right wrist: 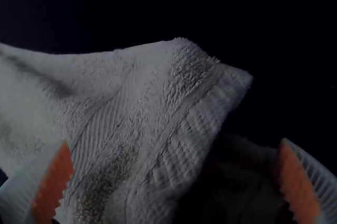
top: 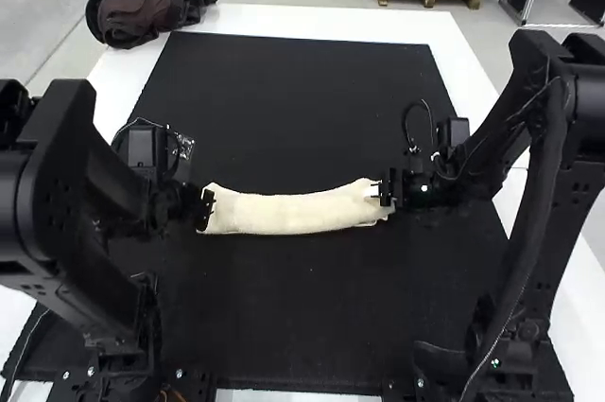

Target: Fold the towel.

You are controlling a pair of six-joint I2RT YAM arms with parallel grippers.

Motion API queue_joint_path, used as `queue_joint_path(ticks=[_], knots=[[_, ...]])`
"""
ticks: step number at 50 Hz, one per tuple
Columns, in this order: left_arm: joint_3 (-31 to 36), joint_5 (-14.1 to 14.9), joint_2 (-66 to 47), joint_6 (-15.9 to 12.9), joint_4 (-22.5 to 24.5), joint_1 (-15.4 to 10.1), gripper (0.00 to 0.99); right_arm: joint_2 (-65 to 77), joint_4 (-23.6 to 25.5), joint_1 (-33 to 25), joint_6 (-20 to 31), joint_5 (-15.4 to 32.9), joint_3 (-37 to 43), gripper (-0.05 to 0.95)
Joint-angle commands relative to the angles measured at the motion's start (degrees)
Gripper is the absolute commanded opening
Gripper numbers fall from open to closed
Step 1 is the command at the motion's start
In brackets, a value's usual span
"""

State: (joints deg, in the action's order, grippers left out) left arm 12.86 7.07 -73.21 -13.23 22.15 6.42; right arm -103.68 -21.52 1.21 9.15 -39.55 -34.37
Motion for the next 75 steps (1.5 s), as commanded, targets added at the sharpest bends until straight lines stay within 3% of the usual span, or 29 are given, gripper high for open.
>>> queue_joint_path(ticks=[1, 9, 20, 39, 45, 55, 64, 75], knots=[[1.46, -0.13, -0.09, 0.14, 0.35, 0.44, 0.972, -0.74, 0.51, -0.33, 3.60, 10.99, -0.87, 0.91], [1.46, -0.22, 0.00, 0.14, 0.44, 0.44, 0.970, -0.56, 2.18, 3.18, 10.19, 16.96, -1.75, 0.91], [1.46, -0.30, 0.00, 0.14, 0.44, 0.44, 0.970, 0.93, 4.47, 6.35, 11.86, 21.09, -3.77, 0.91], [1.46, -1.18, 0.35, 0.58, 0.44, 0.44, 0.970, 1.11, 7.90, 6.43, 11.95, 21.36, -5.27, 0.89], [1.81, -1.27, 0.44, 0.67, 0.17, 0.44, 0.970, 0.93, 8.42, 6.17, 11.60, 20.83, -5.09, 0.72], [2.52, -1.80, 0.44, 0.67, -0.18, 1.58, 0.970, 0.14, 10.44, 6.08, 9.93, 15.56, -5.36, 0.00], [2.87, -1.80, 0.44, 0.58, -0.88, 3.60, 0.970, 0.14, 11.50, 5.29, 8.43, 14.94, -5.53, -0.02], [2.87, -1.80, 1.32, 0.31, -1.59, 4.92, 0.970, 0.93, 16.68, 3.97, 7.99, 12.48, -8.87, -0.03]])
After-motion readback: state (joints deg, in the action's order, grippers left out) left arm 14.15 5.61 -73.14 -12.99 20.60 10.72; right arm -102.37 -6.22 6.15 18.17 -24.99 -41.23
